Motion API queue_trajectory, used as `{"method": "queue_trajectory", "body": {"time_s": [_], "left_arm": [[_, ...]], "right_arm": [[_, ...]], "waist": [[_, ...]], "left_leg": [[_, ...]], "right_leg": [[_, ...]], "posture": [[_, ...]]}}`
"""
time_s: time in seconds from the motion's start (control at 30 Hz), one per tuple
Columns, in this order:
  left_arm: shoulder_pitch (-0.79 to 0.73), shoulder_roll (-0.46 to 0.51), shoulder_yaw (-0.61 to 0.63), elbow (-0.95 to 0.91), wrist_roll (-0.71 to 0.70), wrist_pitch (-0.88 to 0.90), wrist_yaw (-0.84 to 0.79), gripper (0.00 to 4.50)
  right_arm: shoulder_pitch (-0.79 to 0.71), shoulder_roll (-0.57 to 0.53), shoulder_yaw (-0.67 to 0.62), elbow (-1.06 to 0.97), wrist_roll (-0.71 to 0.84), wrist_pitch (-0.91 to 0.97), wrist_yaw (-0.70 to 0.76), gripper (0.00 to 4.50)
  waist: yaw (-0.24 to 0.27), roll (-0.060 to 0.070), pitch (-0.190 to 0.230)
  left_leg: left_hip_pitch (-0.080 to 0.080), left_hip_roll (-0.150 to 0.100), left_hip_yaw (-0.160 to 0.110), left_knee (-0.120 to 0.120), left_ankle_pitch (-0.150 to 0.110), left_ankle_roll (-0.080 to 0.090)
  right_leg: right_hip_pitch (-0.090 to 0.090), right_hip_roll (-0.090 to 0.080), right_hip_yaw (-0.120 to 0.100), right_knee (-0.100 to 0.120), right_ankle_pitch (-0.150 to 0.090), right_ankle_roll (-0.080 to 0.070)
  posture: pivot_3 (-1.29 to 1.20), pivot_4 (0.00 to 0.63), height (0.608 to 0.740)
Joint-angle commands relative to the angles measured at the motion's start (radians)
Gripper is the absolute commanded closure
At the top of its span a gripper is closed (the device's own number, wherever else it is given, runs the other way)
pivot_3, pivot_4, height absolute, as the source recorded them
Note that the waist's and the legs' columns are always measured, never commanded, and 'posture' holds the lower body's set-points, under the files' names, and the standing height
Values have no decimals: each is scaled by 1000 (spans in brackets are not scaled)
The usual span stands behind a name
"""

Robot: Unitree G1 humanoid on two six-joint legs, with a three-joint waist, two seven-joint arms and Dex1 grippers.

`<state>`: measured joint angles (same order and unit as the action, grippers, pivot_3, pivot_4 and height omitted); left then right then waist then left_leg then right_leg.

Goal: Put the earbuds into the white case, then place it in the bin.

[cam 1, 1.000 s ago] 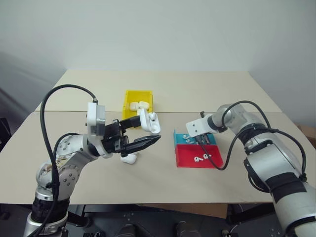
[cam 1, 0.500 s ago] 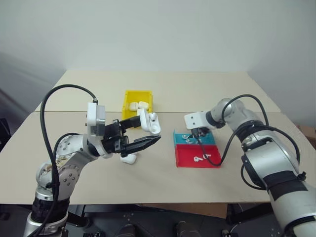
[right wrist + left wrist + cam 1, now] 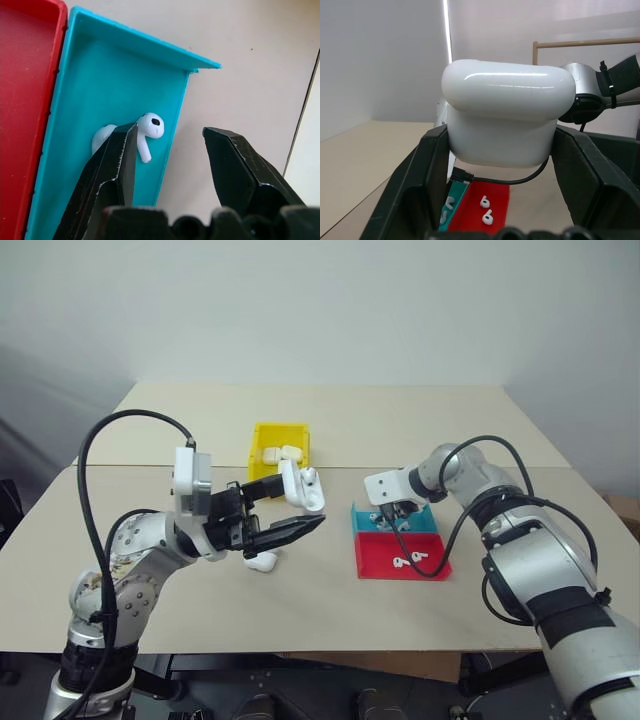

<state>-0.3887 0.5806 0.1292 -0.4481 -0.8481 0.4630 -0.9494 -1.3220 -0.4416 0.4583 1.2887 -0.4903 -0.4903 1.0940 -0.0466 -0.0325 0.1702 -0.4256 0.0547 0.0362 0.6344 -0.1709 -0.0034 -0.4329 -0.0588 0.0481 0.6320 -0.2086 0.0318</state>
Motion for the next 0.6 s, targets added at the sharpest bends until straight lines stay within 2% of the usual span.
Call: {"method": "queue_trajectory", "body": {"time_s": [0.03,0.6], "left_arm": [[-2,10,22,-39,-16,-9,7,1724],[16,15,26,-55,-13,-13,21,1724]], "right_arm": [[-9,0,-7,-4,1,-9,2,1978],[13,19,18,7,-49,-1,-44,1978]], "waist": [[0,0,0],[1,0,0]], "left_leg": [[0,0,0,0,0,0],[1,0,0,0,0,0]], "right_leg": [[0,0,0,0,0,0],[2,0,0,0,0,0]], "posture": [[0,150,740],[0,150,740]]}}
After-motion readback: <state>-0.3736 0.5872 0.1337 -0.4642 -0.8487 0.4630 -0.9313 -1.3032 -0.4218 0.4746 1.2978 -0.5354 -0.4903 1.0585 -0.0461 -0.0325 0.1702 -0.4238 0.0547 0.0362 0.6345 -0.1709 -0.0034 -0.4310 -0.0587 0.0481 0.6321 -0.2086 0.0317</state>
